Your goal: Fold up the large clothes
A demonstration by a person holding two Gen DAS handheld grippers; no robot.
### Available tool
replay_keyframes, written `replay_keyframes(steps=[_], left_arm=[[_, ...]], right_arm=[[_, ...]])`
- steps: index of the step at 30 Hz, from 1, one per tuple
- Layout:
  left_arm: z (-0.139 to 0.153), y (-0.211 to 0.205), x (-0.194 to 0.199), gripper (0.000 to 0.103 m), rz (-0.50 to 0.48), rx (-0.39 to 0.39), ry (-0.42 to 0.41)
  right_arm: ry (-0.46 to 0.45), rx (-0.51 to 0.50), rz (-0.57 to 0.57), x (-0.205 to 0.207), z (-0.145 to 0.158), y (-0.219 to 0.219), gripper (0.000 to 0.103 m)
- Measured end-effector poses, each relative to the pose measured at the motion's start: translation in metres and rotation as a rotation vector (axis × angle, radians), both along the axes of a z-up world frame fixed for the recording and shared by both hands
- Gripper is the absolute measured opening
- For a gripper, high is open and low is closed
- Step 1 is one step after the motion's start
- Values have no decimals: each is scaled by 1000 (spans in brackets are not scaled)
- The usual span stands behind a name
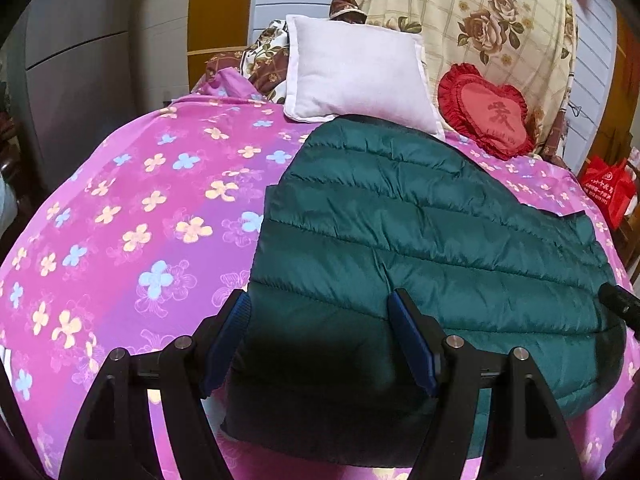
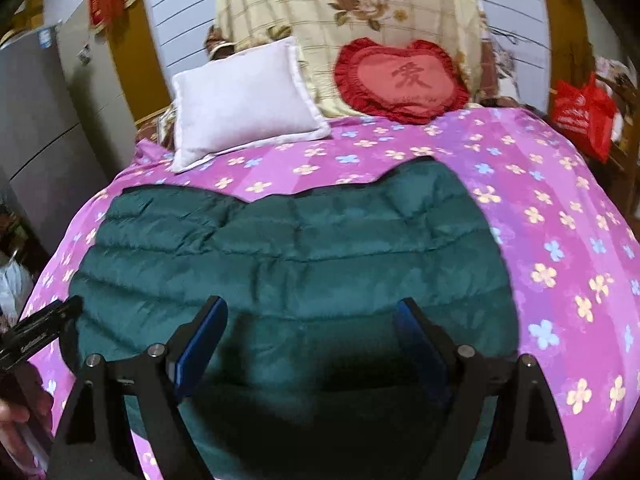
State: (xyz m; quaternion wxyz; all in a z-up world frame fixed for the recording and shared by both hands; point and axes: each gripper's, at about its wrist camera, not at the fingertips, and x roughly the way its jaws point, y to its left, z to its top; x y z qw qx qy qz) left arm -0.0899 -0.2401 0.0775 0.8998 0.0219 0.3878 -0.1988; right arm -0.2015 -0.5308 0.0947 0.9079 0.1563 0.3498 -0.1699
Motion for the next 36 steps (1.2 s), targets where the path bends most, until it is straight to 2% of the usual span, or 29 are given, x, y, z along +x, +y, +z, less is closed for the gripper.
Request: replay_keyframes(steps=[2, 5, 10, 13, 16, 19, 23, 29, 36], left_arm=[[-2, -1, -1, 54, 1, 4, -5], [-3, -2, -2, 54, 1, 13, -8], [5, -2, -6, 54, 2, 2, -18], [13, -4, -13, 54, -7, -6, -52], [17, -8, -17, 54, -25, -16, -67], [16, -13, -18, 54, -36, -5, -68], [12, -16, -18, 54, -39, 13, -68], [11, -16, -18, 54, -38, 14, -67], [11, -15, -18, 54, -38, 11, -65]], right_arm=[[23, -25, 27, 6, -5, 10, 90], [127, -55, 54, 22, -22, 21, 92], [86, -69, 59, 12, -7, 19, 92], [56, -109, 36, 4, 4, 12, 92], [78, -126, -7, 1, 0, -3, 92], [167, -96, -29, 4, -19, -19, 92], [122, -78, -41, -8, -17, -21, 92], [48, -88, -13, -11, -1, -2, 92], [49, -82, 14, -6, -2, 16, 92]])
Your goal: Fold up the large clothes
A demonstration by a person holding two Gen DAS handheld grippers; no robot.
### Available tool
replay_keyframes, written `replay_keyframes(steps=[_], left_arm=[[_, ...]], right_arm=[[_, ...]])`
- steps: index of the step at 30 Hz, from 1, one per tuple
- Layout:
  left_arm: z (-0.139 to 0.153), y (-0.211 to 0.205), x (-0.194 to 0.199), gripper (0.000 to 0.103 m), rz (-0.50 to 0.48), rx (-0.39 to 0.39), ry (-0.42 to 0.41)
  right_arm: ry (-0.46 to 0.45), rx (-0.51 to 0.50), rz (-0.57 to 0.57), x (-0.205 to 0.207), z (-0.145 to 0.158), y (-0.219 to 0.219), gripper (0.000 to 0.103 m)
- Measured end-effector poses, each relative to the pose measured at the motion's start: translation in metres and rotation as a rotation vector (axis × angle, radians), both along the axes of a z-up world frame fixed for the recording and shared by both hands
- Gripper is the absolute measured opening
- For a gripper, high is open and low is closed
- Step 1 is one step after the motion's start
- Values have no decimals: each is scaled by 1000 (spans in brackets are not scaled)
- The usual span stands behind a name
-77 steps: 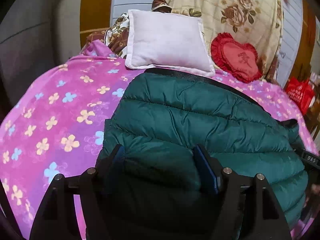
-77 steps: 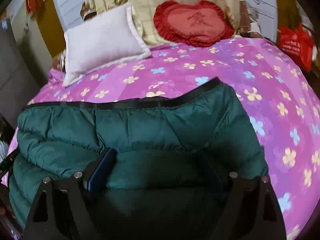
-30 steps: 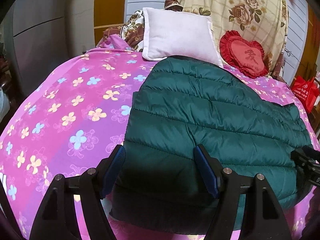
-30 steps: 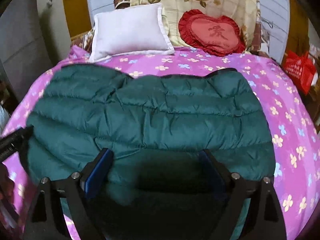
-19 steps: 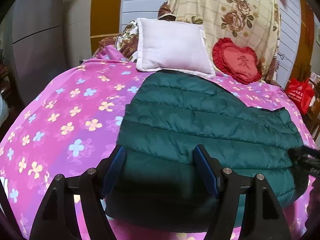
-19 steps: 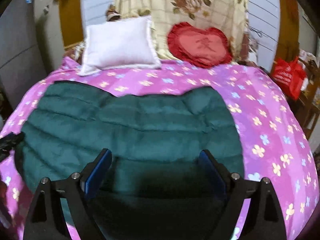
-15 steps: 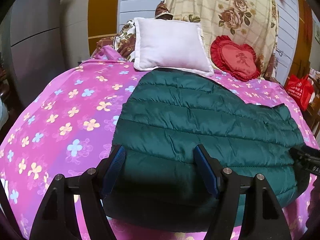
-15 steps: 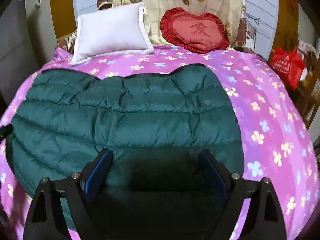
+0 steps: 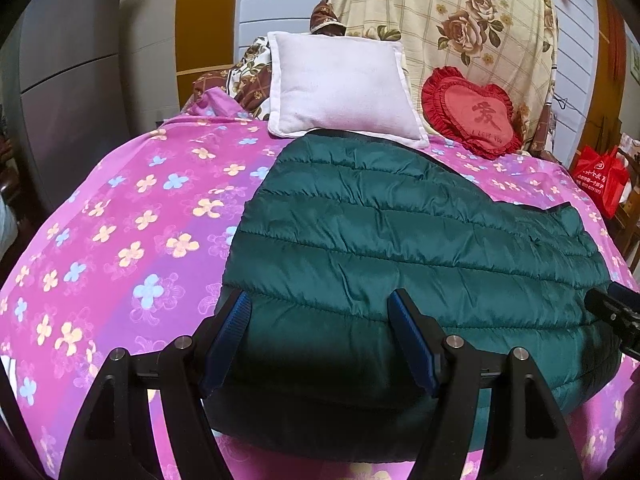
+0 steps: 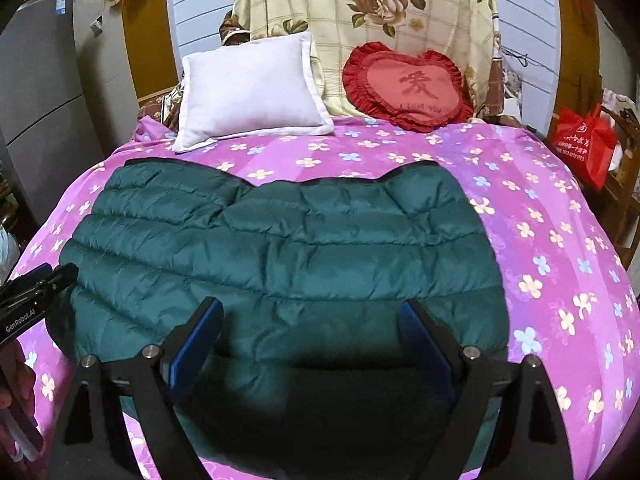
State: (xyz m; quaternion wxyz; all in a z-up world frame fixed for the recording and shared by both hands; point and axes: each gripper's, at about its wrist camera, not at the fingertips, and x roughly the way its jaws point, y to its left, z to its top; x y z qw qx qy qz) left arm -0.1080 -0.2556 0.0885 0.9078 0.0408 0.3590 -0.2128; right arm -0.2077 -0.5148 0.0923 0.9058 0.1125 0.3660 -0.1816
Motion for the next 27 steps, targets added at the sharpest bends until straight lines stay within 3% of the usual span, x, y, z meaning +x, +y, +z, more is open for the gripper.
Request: replay_keyframes(steps=[27], left_arm=[[-11, -3, -2, 54, -1, 27, -3]], right_arm=[[88, -8, -7, -3, -39, 16, 100]])
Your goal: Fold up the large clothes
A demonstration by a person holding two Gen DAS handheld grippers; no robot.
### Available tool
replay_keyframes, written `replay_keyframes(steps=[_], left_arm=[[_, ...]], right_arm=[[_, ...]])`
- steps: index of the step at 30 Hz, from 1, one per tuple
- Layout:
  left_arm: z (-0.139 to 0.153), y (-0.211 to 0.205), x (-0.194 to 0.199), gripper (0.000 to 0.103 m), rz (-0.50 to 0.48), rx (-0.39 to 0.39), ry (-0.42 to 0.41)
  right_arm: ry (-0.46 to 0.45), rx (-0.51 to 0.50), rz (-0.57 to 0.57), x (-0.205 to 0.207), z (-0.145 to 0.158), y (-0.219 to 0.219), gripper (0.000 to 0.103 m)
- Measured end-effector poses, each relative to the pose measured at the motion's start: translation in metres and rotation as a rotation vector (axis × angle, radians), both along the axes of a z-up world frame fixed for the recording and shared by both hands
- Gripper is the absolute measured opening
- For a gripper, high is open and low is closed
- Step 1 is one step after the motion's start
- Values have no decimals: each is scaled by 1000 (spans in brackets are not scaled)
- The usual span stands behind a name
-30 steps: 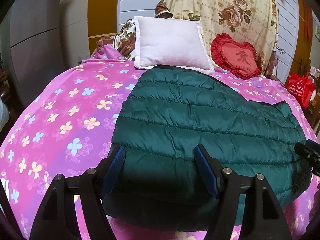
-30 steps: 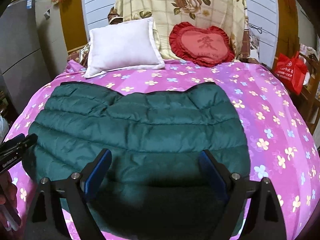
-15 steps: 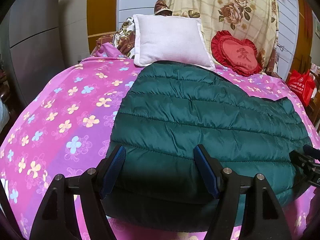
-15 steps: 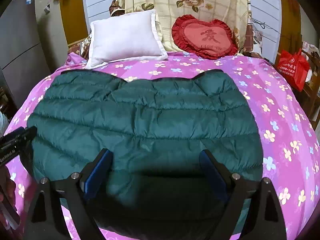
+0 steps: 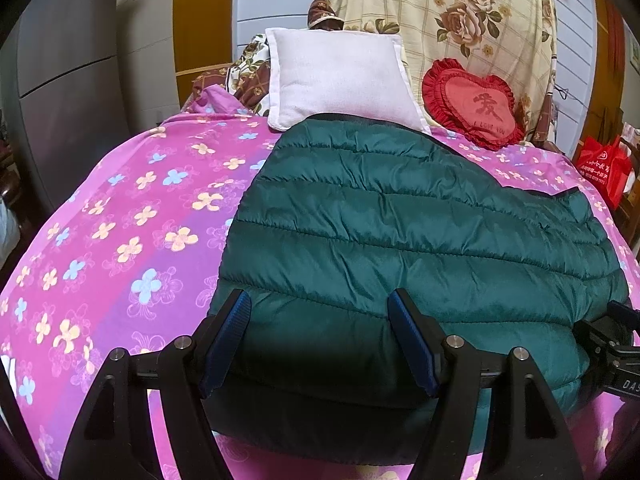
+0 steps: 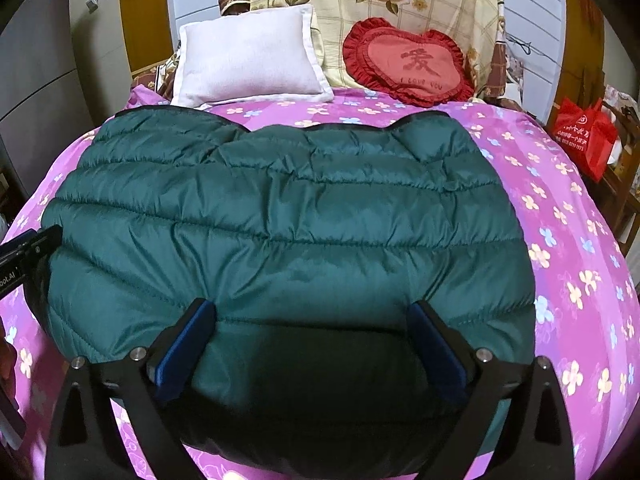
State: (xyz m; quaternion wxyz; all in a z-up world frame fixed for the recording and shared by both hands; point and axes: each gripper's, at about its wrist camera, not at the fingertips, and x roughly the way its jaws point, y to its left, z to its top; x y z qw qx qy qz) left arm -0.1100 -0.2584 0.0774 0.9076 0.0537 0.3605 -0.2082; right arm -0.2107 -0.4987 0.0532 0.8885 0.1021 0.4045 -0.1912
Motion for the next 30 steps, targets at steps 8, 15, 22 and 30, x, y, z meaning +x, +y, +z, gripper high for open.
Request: replay_keyframes(steps=[8, 15, 22, 30], left_arm=[[-1, 0, -3, 54, 1, 5, -23], [12, 0, -15, 54, -13, 13, -71], [15, 4, -20, 54, -19, 13, -72], [20, 13, -27, 54, -9, -9, -72]], right_arm=[[-14, 9, 5, -6, 9, 1, 100], [-92, 36, -16, -20, 27, -1, 100], [-86, 36, -30, -25, 35, -2, 100], [-95, 2, -33, -31, 44, 4, 100]])
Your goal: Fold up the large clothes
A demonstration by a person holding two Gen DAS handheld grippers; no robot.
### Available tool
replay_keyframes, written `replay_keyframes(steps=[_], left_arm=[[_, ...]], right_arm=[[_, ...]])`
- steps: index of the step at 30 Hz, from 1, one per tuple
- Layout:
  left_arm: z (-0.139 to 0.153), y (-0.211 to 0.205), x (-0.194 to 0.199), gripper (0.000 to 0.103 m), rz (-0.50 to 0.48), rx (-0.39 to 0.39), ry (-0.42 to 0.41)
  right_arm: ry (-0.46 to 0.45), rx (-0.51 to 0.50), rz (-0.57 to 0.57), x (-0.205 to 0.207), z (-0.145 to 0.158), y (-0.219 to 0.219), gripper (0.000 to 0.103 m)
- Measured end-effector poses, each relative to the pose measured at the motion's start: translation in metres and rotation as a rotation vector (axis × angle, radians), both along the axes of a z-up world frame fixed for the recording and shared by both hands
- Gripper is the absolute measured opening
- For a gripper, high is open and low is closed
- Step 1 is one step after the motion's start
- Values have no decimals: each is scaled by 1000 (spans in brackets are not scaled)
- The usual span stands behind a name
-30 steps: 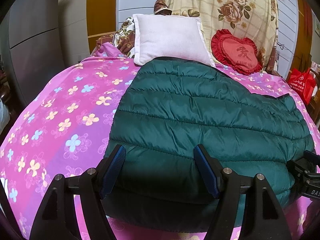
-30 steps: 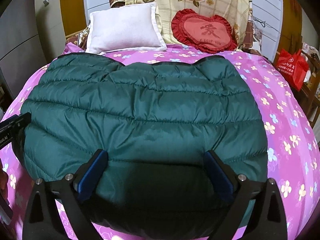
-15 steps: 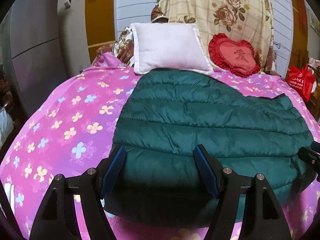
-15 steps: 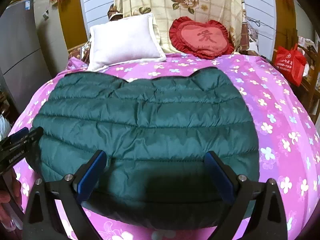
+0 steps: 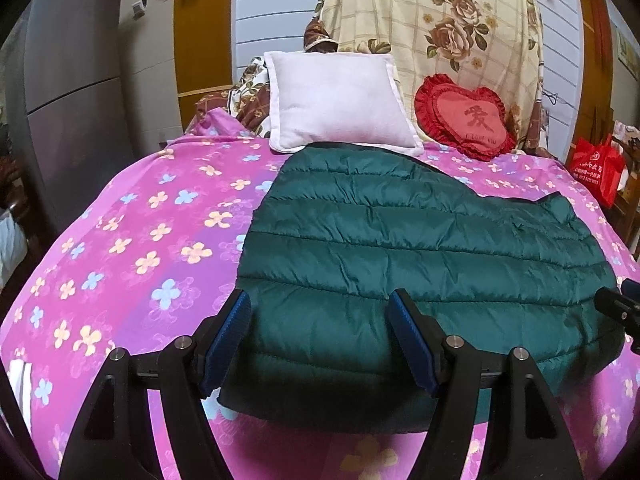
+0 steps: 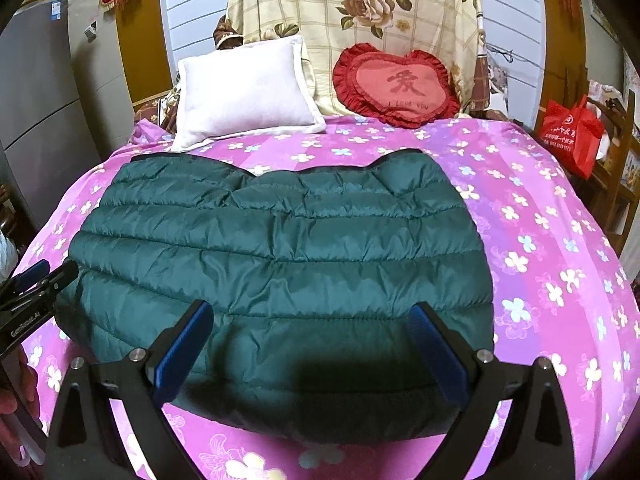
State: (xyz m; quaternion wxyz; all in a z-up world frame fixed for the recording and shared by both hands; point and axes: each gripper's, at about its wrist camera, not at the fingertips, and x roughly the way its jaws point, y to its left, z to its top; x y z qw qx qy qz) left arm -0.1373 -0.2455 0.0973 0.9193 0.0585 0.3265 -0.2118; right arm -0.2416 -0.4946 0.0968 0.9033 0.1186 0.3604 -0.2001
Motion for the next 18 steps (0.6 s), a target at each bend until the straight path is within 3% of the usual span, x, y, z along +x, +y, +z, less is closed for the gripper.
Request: replay_keyframes(steps=[5, 14, 18], left_arm=[[4, 4, -5, 54, 0, -24, 2], [6, 4, -9, 54, -1, -22, -3], [7, 4, -12, 54, -4, -21, -8]], right_arm=[[15, 5, 4, -1, 0, 4, 100], [35, -81, 46, -2, 4, 25, 100], [12, -53, 47, -4, 5, 24, 100]])
